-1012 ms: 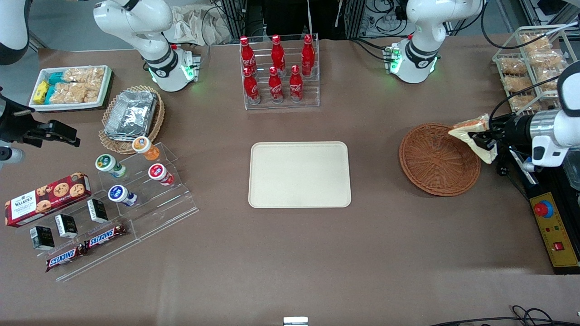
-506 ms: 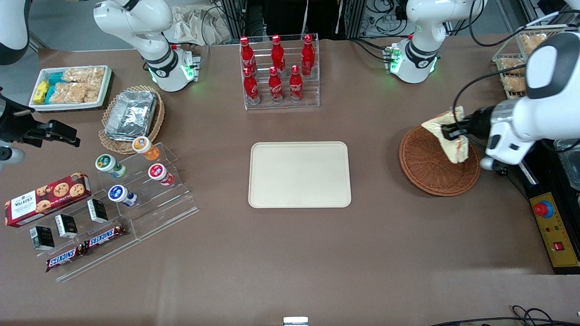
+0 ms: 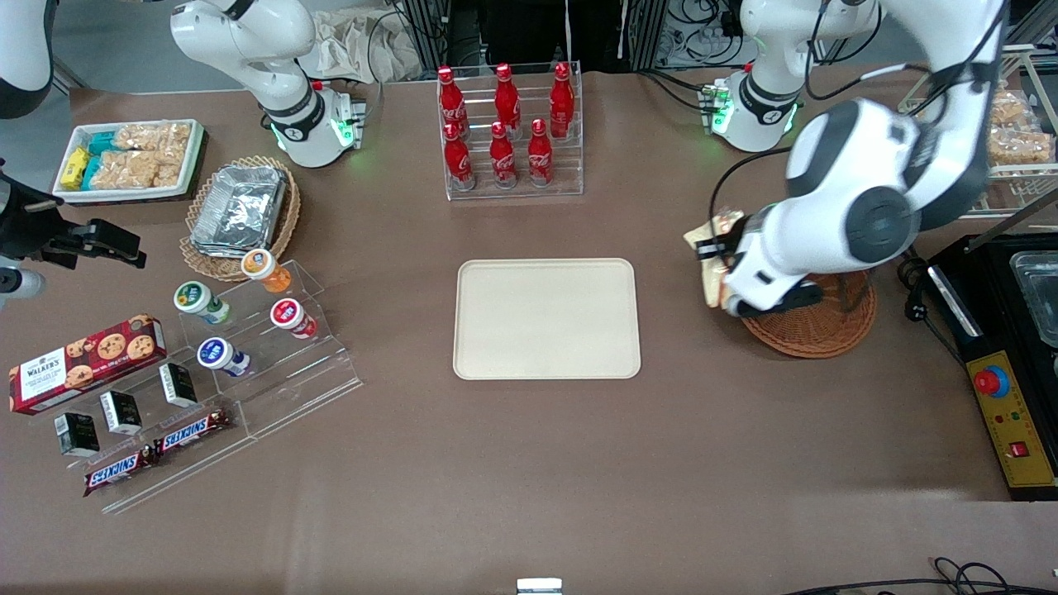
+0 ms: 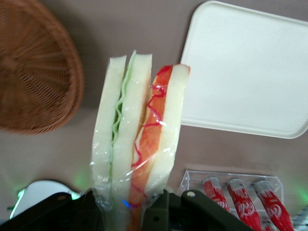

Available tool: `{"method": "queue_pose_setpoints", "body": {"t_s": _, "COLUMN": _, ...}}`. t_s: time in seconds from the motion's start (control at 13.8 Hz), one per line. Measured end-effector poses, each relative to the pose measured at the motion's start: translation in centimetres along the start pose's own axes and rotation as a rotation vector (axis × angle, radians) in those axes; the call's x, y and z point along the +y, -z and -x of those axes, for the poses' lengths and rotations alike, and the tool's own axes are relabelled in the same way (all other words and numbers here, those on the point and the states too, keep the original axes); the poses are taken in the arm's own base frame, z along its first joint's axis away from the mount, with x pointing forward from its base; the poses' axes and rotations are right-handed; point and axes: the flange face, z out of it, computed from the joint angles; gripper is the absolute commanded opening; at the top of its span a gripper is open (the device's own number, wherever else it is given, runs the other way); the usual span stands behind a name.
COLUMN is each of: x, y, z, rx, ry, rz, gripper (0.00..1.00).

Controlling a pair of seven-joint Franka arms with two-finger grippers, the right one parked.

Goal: Place sandwich from basket to tray
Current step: 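Carry the sandwich over the cream tray and lower it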

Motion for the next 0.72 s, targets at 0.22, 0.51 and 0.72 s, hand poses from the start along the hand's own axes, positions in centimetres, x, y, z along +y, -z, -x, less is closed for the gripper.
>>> {"method": "queue_pose_setpoints", "body": {"t_s": 0.22, "x": 4.6, "y": -6.3, "z": -2.2, "rx": 0.02, "ry": -0.012, "rz": -0.039, "gripper": 0.21}}
{"method": "queue_pose_setpoints", "body": {"t_s": 0.51, "x": 7.7, "y": -13.3, "z": -4.0, "rx": 0.019, "ry": -0.011, "rz": -0.1, "gripper": 0.21}}
{"method": "queue_pose_setpoints", "body": {"t_s": 0.72, "x": 8.6, "y": -15.9, "z": -4.8, "rx": 0.013, "ry": 0.005, "rz": -0.093, "gripper": 0.22}}
